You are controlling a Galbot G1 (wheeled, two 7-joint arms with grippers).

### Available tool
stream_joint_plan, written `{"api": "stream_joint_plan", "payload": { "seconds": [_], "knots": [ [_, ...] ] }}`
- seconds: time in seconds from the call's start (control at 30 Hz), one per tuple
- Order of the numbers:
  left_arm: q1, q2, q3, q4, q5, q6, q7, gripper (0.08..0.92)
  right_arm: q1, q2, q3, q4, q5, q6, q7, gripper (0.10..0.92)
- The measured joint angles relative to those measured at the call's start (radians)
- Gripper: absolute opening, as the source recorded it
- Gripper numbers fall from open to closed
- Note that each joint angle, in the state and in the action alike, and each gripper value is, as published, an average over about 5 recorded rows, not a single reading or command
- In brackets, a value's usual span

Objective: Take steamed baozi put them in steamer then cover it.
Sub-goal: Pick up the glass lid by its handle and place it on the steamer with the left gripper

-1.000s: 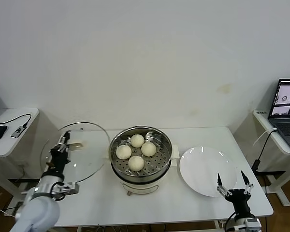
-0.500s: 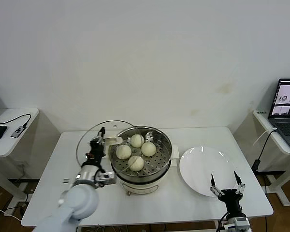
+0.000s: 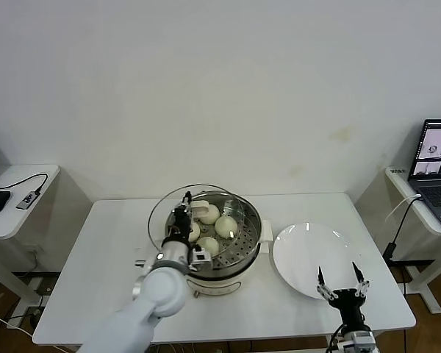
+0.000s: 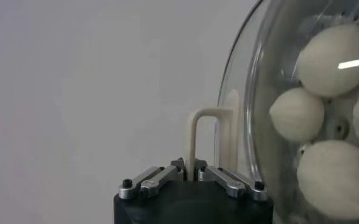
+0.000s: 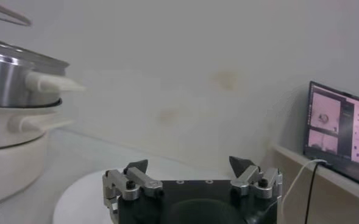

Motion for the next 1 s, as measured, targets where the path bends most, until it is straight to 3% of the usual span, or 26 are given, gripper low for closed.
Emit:
{"api": "stream_joint_plan", "payload": {
  "seconds": [0.6,1.0],
  "knots": [
    [-0.031,-0.099,0.052,0.091,0.086,0.001,0.018,0.152,0.007,-0.003,-0.008,-0.014,-0.003,0.003,-0.003,0.823],
    [-0.022,-0.114,0.057,0.102,0.102,0.0,0.022,0.152,0.004,-0.006,-0.01,-0.017,-0.003,0.004,-0.004,0.823]
  ]
}}
